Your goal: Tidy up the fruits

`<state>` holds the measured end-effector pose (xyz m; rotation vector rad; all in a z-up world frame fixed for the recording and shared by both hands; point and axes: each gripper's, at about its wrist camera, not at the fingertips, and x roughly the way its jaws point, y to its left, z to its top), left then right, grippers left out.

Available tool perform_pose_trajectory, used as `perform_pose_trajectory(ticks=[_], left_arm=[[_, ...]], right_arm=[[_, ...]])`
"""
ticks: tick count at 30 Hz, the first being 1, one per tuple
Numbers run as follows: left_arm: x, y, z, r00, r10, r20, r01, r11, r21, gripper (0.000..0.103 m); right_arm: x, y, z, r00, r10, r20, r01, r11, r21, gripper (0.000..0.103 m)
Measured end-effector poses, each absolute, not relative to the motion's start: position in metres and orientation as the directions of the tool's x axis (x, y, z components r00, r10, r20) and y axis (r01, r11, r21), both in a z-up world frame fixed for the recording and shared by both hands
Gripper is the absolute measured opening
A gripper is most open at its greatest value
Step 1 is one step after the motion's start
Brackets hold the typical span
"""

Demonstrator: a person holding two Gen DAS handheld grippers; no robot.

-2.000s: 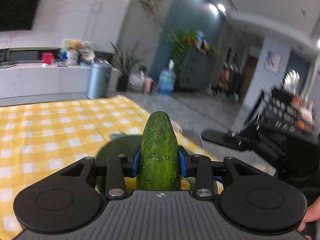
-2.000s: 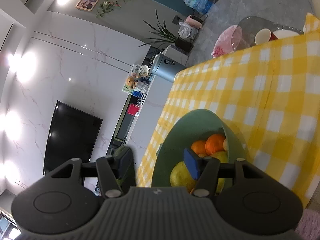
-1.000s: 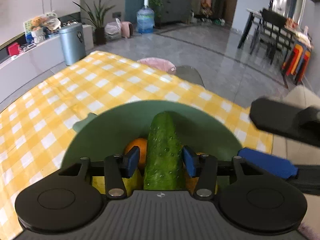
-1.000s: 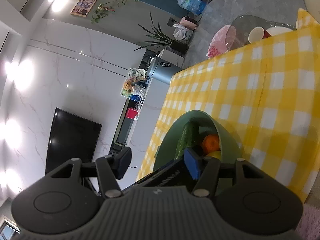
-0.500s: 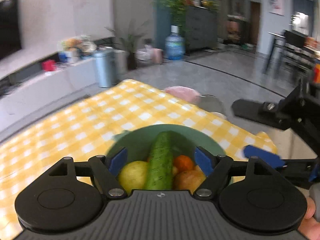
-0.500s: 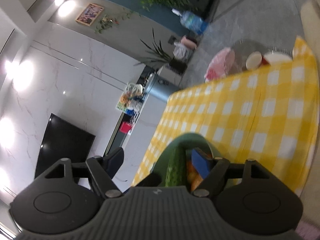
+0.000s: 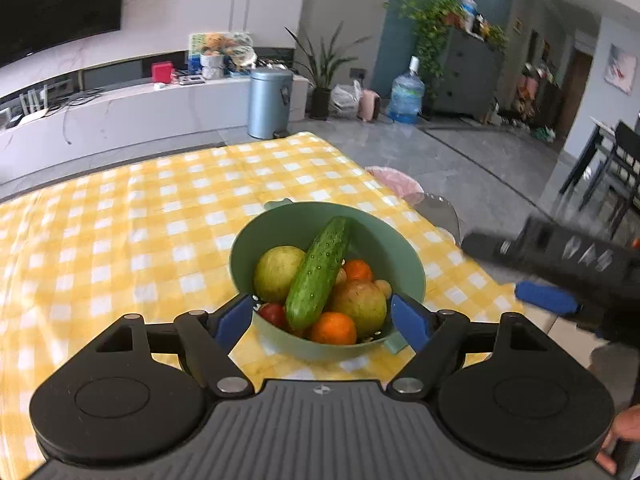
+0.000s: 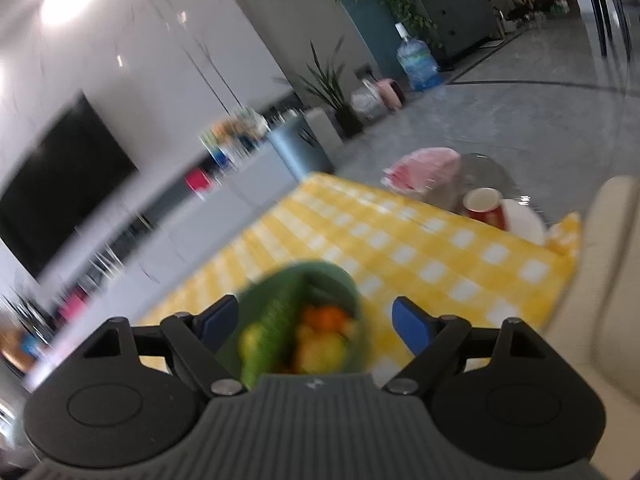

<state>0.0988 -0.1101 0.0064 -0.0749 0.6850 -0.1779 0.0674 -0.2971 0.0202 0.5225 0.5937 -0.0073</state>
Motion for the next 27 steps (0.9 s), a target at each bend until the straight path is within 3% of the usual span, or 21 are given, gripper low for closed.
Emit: perform_pose_trajectory(ticks=[3,11,20,27], left_arm=[[0.087,-0.110,0.008,0.777,-0.117,-0.619,0.049,0.991,-0.125,0.093],[0.073,-0.101,0.015,0.789,-0.093,-0.608,0.006,0.990,-0.143,0.093],[0.074,-0.088,0.009,0.720,-0.099,-0.686,-0.014,0.987,-0.158,0.093],[0.068,-0.082,0.010,0.704,-0.110,-0.702,-0.030,0.982,-0.185,0.093]], right_arm=[[0.062,-0.291,0.015,0.796,0.128,-0.592,0.163,0.896,0.414,0.082],[0.056,-0.265,0.000,0.698,0.071,-0.713,0.127,0.967,0.221,0.076],[0.043,-0.218,0.022,0.676,0.121,-0.727,-0.110,0.992,0.063,0.075],[0.036,-0.203,0.033,0.648,0.113,-0.753,-0.127,0.991,0.040,0.076]])
